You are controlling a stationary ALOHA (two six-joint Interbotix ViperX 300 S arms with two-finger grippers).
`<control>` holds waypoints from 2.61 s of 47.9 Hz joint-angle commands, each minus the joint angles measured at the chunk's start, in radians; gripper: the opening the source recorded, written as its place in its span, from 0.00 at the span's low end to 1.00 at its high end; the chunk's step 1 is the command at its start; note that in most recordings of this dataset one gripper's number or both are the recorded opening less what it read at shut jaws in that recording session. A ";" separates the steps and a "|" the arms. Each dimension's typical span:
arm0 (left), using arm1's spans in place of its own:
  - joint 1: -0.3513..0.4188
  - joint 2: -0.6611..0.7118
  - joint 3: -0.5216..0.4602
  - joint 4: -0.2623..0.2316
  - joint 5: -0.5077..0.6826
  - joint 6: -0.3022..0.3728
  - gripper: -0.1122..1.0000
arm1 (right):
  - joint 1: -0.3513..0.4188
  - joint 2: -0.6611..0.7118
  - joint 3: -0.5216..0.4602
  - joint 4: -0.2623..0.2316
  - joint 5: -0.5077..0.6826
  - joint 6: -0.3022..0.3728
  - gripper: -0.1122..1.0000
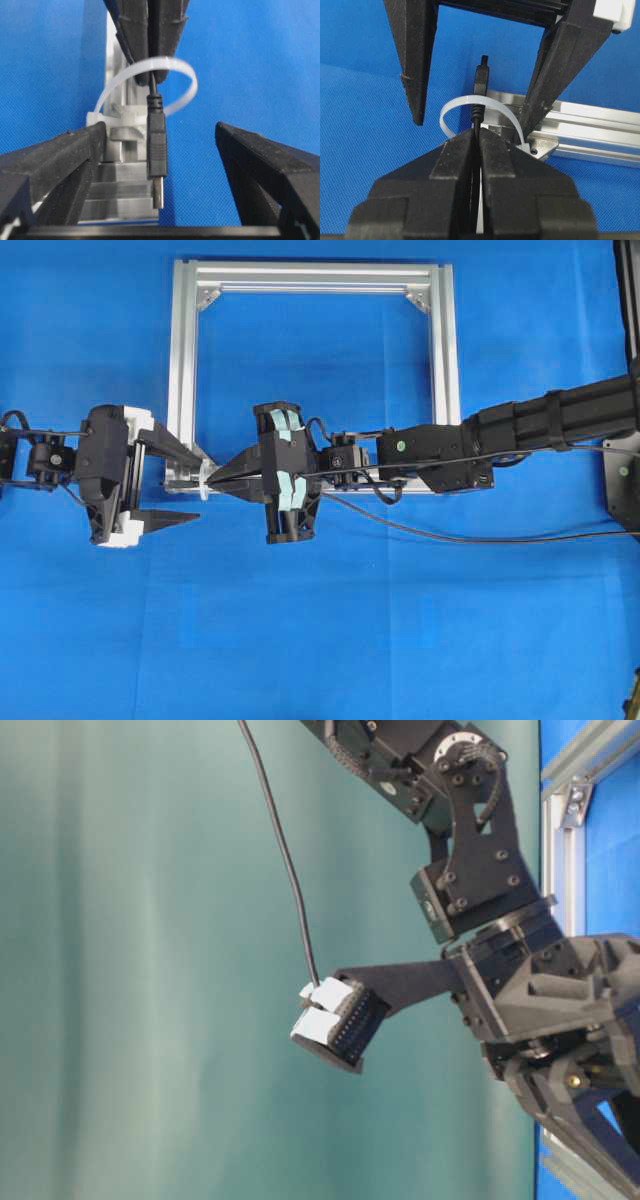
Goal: Insert the wire through the string loop located on the left side.
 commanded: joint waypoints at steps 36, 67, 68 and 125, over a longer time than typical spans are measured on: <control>0.003 -0.020 0.002 -0.003 -0.011 -0.002 0.85 | 0.000 -0.018 -0.015 0.003 0.002 0.002 0.11; 0.003 -0.063 0.002 -0.002 -0.008 0.003 0.15 | 0.000 -0.018 -0.015 0.003 0.006 0.002 0.11; 0.003 -0.066 0.002 -0.002 -0.006 0.003 0.15 | 0.000 -0.018 -0.015 0.002 0.006 0.002 0.11; 0.003 -0.123 0.057 -0.002 0.021 -0.005 0.15 | 0.003 -0.021 -0.008 0.015 0.089 0.006 0.92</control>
